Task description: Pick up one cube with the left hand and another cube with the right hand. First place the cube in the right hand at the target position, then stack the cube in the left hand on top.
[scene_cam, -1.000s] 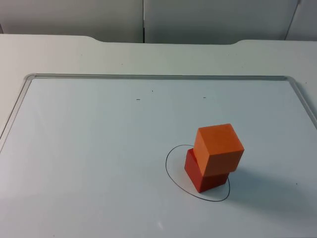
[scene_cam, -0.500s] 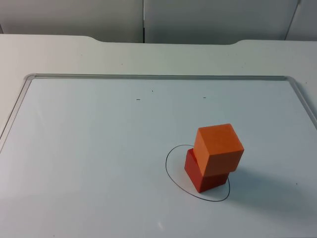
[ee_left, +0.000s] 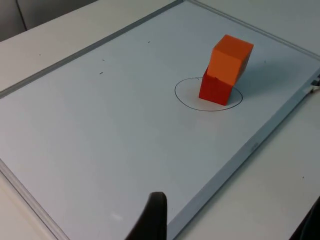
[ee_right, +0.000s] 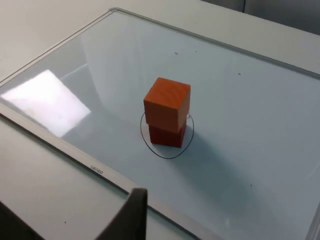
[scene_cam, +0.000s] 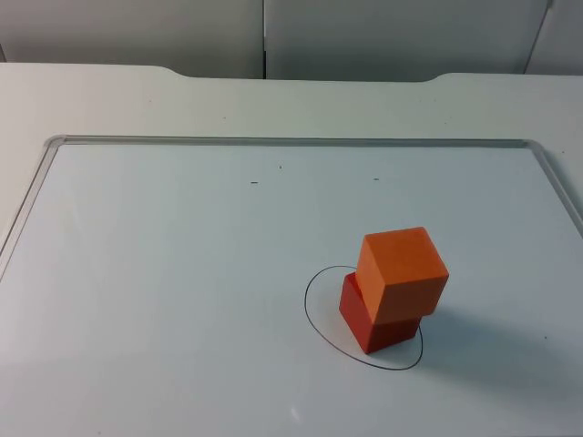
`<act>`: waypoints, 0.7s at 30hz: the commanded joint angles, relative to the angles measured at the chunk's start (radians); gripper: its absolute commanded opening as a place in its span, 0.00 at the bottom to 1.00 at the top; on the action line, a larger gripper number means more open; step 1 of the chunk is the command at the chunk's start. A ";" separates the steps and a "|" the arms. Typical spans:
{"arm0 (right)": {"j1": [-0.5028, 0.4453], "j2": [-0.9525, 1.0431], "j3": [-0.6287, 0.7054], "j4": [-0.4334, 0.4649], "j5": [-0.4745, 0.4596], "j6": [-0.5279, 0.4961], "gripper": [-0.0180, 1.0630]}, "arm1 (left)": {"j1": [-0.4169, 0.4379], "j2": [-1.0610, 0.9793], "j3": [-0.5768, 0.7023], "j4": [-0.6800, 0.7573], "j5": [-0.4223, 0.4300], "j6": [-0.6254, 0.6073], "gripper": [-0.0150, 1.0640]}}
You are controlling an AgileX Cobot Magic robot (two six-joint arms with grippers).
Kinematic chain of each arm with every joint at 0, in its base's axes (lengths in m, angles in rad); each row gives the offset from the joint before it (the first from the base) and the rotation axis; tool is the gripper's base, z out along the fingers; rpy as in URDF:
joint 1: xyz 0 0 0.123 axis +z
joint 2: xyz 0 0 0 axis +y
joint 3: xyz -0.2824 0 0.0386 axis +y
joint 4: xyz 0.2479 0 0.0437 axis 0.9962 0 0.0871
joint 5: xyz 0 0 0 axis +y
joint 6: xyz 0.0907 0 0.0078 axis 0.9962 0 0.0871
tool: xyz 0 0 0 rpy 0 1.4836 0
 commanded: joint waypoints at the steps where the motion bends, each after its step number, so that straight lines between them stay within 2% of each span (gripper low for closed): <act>1: 0.000 -0.004 0.007 0.005 -0.007 -0.015 0.98 | -0.006 -0.004 0.007 -0.031 -0.013 0.034 0.80; 5: 0.000 -0.004 0.007 0.005 -0.007 -0.015 0.98 | -0.006 -0.004 0.007 -0.084 -0.015 0.113 0.80; 15: 0.000 -0.004 0.007 0.005 -0.007 -0.015 0.98 | -0.006 -0.004 0.007 -0.084 -0.015 0.113 0.80; 16: 0.000 -0.004 0.007 0.005 -0.007 -0.015 0.98 | -0.006 -0.004 0.007 -0.084 -0.015 0.111 0.81; 18: 0.000 -0.004 0.007 0.005 -0.007 -0.015 0.98 | -0.006 -0.004 0.007 -0.084 -0.015 0.111 0.91; 19: 0.000 -0.004 0.007 0.005 -0.007 -0.015 0.98 | -0.006 -0.004 0.007 -0.084 -0.015 0.111 0.91; 20: 0.000 -0.004 0.007 0.005 -0.007 -0.015 0.98 | -0.006 -0.004 0.007 -0.084 -0.015 0.111 0.98; 21: 0.000 -0.004 0.007 0.005 -0.007 -0.015 0.98 | -0.006 -0.004 0.007 -0.079 -0.015 0.102 0.99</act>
